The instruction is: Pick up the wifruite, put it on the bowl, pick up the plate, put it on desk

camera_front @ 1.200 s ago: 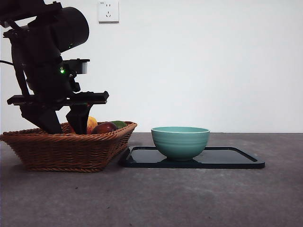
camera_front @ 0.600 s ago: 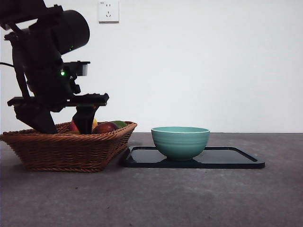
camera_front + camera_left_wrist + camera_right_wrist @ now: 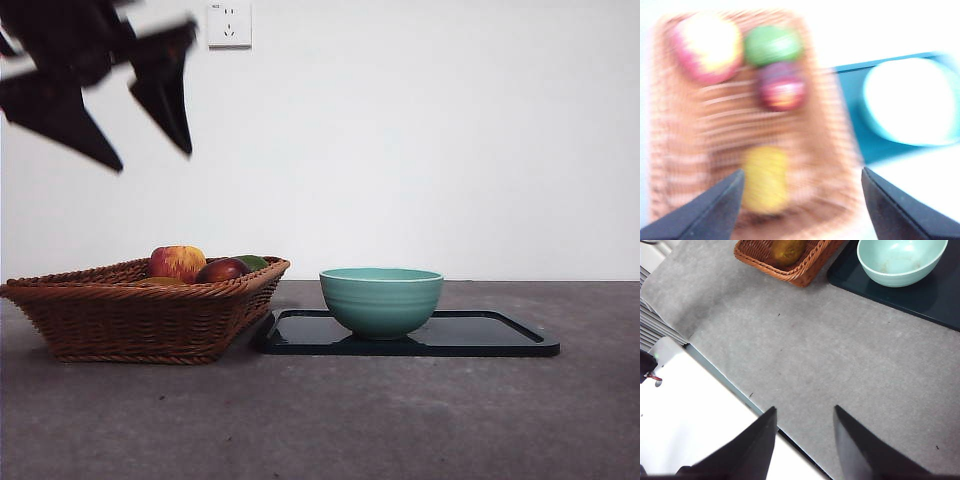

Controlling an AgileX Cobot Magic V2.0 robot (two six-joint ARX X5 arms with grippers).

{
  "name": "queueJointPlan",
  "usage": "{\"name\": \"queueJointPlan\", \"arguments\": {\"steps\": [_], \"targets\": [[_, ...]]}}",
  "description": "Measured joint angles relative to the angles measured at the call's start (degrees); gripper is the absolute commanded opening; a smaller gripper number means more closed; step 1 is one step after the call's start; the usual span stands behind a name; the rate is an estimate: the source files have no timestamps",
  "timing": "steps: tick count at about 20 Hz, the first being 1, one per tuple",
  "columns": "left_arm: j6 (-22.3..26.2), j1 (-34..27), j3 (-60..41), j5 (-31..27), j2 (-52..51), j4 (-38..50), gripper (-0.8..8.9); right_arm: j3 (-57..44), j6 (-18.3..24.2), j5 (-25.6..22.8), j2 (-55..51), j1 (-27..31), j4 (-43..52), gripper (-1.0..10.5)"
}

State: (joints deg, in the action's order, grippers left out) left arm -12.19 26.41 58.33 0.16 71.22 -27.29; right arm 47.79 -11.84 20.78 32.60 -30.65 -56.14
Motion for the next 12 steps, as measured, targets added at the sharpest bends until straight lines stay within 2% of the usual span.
{"name": "queueJointPlan", "arguments": {"steps": [9, 12], "targets": [[5.3, 0.0, 0.0, 20.2, -17.0, -13.9, 3.75, 0.0, 0.0, -1.5, 0.0, 0.0, 0.0, 1.8], [8.2, 0.0, 0.0, 23.8, -19.2, -19.6, 3.71, 0.0, 0.0, -1.5, 0.0, 0.0, 0.0, 1.8]]}}
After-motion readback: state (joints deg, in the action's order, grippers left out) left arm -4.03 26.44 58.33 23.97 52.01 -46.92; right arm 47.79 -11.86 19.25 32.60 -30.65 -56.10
